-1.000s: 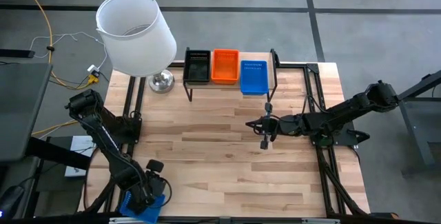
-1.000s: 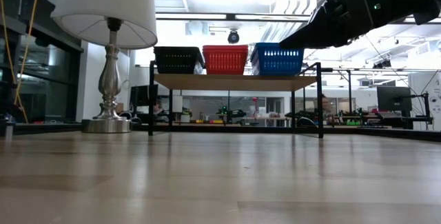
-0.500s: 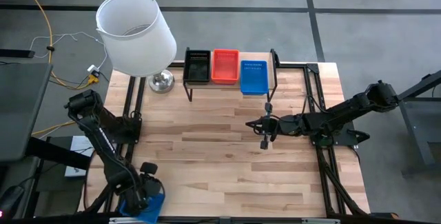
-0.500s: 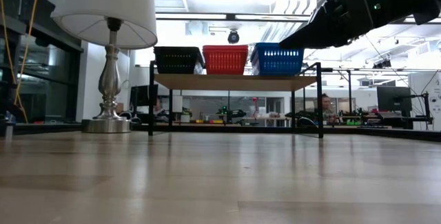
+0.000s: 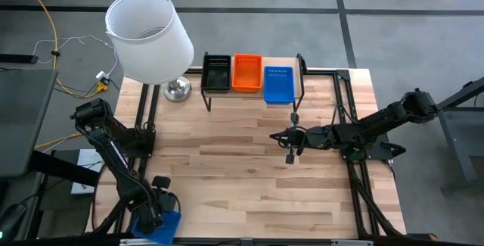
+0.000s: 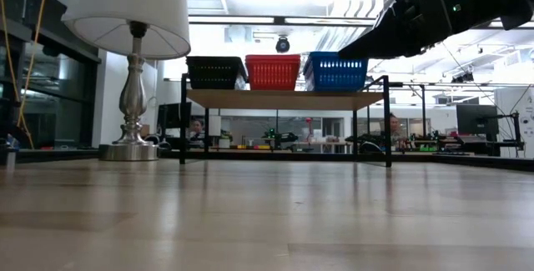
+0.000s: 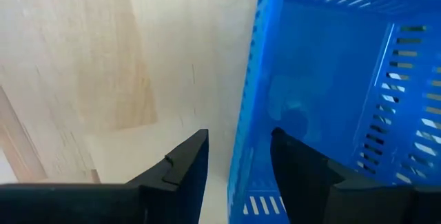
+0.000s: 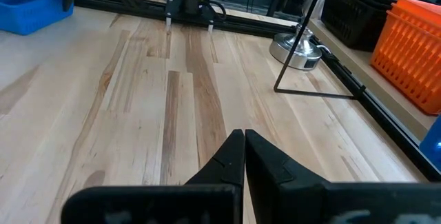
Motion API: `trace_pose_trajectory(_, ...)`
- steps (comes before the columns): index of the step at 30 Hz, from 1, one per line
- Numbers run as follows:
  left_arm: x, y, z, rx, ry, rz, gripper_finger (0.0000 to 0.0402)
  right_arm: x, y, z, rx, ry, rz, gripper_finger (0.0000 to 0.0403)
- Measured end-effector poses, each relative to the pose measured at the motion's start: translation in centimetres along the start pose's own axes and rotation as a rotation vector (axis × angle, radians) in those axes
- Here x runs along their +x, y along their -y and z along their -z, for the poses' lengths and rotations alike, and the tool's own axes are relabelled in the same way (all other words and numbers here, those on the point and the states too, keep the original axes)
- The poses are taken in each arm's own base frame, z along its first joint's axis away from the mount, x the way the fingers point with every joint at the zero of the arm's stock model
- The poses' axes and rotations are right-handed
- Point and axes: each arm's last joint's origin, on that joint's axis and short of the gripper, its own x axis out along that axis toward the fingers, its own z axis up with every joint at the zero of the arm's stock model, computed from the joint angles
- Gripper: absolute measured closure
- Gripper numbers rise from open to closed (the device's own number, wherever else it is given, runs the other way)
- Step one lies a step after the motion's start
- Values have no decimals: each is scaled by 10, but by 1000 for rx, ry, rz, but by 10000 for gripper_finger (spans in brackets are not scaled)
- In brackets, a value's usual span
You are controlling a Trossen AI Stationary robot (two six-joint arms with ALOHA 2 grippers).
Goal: Stack baskets on shelf by color
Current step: Stack the blue bin on top of the blue bin on the shelf
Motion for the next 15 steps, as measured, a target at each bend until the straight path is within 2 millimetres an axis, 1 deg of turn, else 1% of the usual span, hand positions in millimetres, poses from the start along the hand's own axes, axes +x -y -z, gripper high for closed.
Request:
trace_pose_trajectory(5, 0, 0, 0, -6, -5, 3, 260, 0, 0, 0, 2, 0, 0, 403)
trace_pose_trajectory(8, 0, 0, 0, -7, -5, 2, 272, 0, 0, 0, 2, 0, 0, 403)
trace_pose_trajectory(11, 0, -1, -1, -6, -4, 0, 300, 0, 0, 0, 2, 0, 0, 403)
trace_pose_trajectory(15, 0, -6, -7, 30, -1, -1, 363, 0, 0, 0, 2, 0, 0, 403)
